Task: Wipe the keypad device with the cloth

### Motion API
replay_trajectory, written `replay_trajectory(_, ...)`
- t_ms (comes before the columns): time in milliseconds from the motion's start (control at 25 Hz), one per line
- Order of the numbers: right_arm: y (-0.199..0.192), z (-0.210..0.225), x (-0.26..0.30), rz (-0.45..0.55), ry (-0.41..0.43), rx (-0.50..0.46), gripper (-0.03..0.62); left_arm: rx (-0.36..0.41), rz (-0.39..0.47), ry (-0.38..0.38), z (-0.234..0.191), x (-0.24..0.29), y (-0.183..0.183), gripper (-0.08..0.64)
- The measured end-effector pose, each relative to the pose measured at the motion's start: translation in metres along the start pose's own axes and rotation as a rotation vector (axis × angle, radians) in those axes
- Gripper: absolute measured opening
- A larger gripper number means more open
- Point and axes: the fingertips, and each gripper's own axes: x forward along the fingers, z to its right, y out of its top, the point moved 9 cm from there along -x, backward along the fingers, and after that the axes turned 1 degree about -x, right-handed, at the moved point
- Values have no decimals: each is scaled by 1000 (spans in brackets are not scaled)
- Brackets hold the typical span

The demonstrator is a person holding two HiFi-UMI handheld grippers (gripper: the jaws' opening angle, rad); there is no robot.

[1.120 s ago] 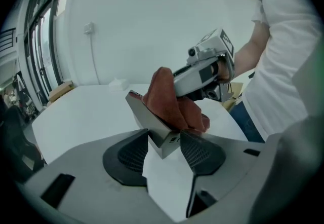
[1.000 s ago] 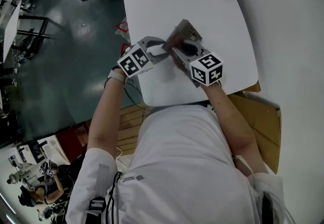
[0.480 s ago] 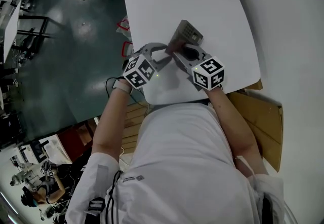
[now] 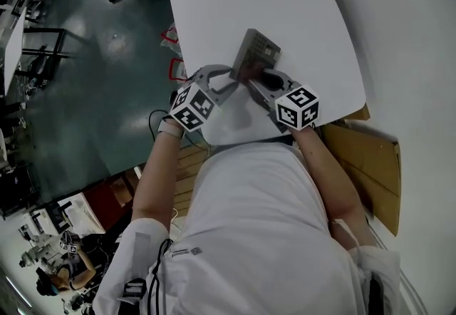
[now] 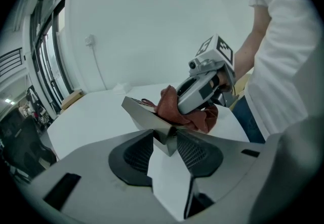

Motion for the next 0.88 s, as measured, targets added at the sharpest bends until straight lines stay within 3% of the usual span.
replay_trajectory(880,-42,32,-27,-58,-121,220,81,-71,28,-6,-2,1,-3,149)
